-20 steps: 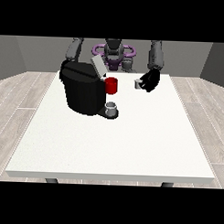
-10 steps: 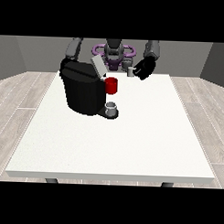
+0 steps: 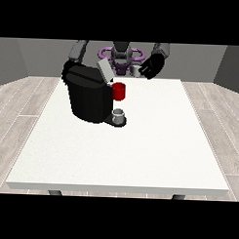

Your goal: Insert the coffee pod into the coffee machine and close the lid

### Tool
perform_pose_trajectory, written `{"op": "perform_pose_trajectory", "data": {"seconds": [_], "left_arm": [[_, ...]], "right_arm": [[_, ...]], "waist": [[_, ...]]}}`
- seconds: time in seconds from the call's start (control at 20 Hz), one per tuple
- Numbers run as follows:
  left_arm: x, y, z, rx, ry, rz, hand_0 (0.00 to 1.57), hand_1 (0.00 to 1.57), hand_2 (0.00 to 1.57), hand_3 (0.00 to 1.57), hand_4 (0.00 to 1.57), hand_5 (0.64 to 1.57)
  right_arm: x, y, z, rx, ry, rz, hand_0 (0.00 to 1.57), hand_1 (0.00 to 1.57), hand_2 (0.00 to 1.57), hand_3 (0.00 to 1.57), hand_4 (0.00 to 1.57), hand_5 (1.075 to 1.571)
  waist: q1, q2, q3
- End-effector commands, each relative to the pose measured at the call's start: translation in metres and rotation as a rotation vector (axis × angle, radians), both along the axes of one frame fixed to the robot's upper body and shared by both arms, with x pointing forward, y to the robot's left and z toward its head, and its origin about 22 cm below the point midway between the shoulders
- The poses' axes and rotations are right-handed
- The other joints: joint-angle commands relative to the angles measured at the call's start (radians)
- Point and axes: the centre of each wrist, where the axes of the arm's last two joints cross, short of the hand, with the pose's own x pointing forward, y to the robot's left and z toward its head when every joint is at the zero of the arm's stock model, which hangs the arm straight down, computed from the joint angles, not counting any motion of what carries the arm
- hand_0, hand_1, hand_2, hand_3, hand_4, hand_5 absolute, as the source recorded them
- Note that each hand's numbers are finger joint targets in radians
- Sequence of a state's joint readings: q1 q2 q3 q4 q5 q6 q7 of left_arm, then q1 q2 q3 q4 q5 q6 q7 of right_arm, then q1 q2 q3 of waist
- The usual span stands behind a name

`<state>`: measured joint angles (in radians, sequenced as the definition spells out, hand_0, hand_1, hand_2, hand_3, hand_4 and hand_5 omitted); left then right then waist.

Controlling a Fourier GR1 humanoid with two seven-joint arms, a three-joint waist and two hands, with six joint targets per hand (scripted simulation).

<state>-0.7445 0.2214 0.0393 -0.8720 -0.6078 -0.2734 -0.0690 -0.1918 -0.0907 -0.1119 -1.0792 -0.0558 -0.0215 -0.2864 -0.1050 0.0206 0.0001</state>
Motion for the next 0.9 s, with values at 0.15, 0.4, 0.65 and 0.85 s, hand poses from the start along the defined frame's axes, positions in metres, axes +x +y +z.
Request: {"op": "perform_pose_trajectory", "data": {"seconds": [0.15,0.4,0.65,0.85], "left_arm": [[0.021,-0.023,0.064,-0.1,-0.052,0.012,1.4,1.4,1.43,1.37,0.66,1.571],[0.031,0.024,0.102,-0.11,-0.161,0.092,1.51,1.51,1.47,1.13,0.63,1.571],[0.033,0.017,0.08,-0.127,-0.113,0.143,1.42,1.42,1.45,1.36,0.64,1.571],[0.04,0.012,0.121,-0.135,-0.192,0.142,1.39,1.39,1.44,1.36,0.63,1.571]], "right_arm": [[0.009,-0.015,0.007,0.036,-0.021,0.011,0.0,0.0,0.0,0.0,0.19,1.571],[0.027,-0.005,0.036,0.03,-0.145,0.072,0.0,0.0,0.0,0.0,0.23,1.571],[0.022,0.02,0.032,0.044,-0.145,0.128,0.0,0.0,0.0,0.0,0.14,1.571],[0.026,0.013,0.024,0.039,-0.208,0.189,0.0,0.0,0.0,0.0,0.0,1.571]], "waist": [[-0.017,0.026,0.0003],[-0.102,0.143,-0.0003],[-0.112,0.139,-0.0003],[-0.106,0.228,0.0004]]}}
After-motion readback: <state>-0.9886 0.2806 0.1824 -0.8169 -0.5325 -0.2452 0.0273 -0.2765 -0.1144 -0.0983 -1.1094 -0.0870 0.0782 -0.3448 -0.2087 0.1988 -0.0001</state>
